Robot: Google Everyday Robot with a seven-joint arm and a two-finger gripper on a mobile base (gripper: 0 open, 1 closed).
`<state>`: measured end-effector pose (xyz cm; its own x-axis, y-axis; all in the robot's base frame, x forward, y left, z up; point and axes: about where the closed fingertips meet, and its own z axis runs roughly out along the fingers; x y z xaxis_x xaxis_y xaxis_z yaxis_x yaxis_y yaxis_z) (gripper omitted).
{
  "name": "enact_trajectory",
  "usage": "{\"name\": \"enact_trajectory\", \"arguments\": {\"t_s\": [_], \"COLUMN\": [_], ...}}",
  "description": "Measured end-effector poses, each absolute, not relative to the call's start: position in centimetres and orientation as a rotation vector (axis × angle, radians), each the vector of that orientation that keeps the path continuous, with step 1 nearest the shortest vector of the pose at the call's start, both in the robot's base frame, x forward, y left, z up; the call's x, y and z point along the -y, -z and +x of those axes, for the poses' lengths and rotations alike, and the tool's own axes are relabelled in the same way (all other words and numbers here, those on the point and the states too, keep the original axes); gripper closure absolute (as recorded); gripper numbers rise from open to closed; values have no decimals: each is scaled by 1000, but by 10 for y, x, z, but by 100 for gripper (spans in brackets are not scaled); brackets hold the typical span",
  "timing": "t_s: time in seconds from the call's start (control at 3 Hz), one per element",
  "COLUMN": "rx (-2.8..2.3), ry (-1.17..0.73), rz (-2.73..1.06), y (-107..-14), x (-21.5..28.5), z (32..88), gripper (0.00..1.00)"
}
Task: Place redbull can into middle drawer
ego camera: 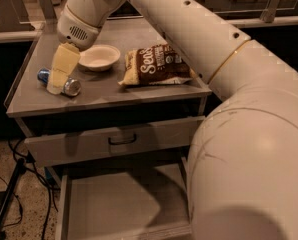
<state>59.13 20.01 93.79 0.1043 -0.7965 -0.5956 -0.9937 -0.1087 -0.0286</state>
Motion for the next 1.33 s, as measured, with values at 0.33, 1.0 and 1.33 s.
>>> {"name": "enact_trajectory", "arguments": {"t_s": [0.33,1.0,1.33], "rx": [-1825,-1936,-1935], "ry": [-602,-652,-652], "rz": [-1971,-1927,-1927], "y": [-919,-891,-890], "x": [-200,-188,-188], "z": [603,628,628], "gripper": [0,0,0]}}
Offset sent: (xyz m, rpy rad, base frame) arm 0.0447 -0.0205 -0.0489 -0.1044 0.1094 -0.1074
